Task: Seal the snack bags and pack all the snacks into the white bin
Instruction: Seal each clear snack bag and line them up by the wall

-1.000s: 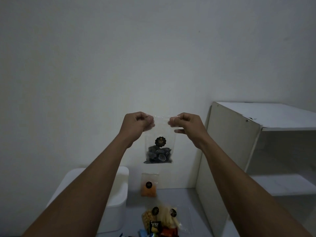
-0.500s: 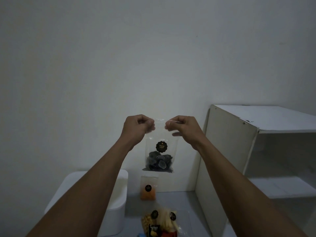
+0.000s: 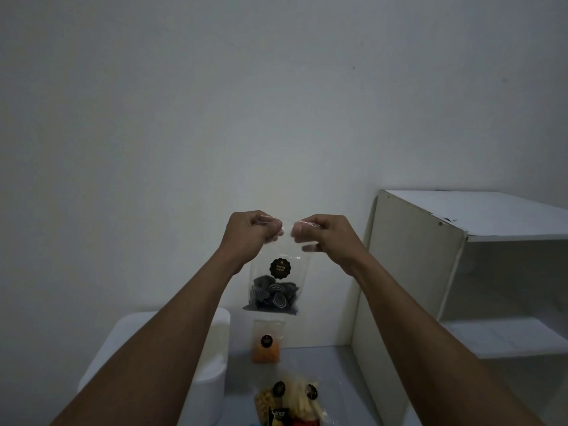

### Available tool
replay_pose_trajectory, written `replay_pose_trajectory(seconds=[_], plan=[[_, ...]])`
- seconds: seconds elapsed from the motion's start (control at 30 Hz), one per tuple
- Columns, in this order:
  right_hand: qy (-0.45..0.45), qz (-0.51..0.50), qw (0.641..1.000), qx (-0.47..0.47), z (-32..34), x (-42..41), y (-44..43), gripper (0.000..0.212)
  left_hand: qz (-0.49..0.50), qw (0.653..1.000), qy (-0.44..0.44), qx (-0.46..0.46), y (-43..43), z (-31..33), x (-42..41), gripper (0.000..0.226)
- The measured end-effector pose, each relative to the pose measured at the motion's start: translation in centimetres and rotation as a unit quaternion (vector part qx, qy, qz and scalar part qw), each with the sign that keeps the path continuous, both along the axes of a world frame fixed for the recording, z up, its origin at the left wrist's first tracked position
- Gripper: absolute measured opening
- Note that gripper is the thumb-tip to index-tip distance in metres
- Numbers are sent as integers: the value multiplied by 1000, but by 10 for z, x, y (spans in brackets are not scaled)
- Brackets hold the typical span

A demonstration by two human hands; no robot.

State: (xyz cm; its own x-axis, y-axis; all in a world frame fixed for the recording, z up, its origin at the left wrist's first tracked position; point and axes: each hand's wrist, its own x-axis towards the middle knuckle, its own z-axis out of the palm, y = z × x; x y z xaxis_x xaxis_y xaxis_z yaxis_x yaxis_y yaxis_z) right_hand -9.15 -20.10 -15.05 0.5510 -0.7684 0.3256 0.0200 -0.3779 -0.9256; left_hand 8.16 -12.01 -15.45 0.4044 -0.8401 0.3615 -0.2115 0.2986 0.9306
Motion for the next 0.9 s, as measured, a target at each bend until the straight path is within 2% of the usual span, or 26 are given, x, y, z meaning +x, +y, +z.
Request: replay_pose_trajectory(seconds=[0.13, 0.27, 0.47, 0.53, 0.6, 0.67, 0.7, 0.8, 0.9], plan=[[-18, -17, 1000, -7, -2, -1, 0, 13, -22, 1000, 10, 20, -2, -4, 3, 13], [0, -18, 1000, -17, 2, -4, 0, 15, -43, 998, 47, 13, -3, -2, 3, 16], [63, 14, 998, -2, 3, -8, 3, 21, -33, 998, -31, 45, -8, -3, 6, 19], [66, -18, 997, -21, 0, -5, 4, 21, 32, 995, -82, 55, -12, -4, 0, 20], [67, -54, 995, -46, -4, -2, 5, 20, 138, 982, -112, 66, -14, -6, -7, 37], [71, -75, 993, -64, -10, 1, 6, 16, 189, 976, -73, 86, -14, -5, -13, 49], [75, -82, 991, -72, -13, 2, 7, 15, 173, 979, -36, 98, -14, -5, -15, 49], [86, -106, 985, -104, -20, 6, 11, 14, 74, 988, 63, 122, -13, -2, -21, 33], [91, -120, 982, -114, -25, 7, 13, 13, 31, 981, 142, 131, -13, 0, -23, 18]])
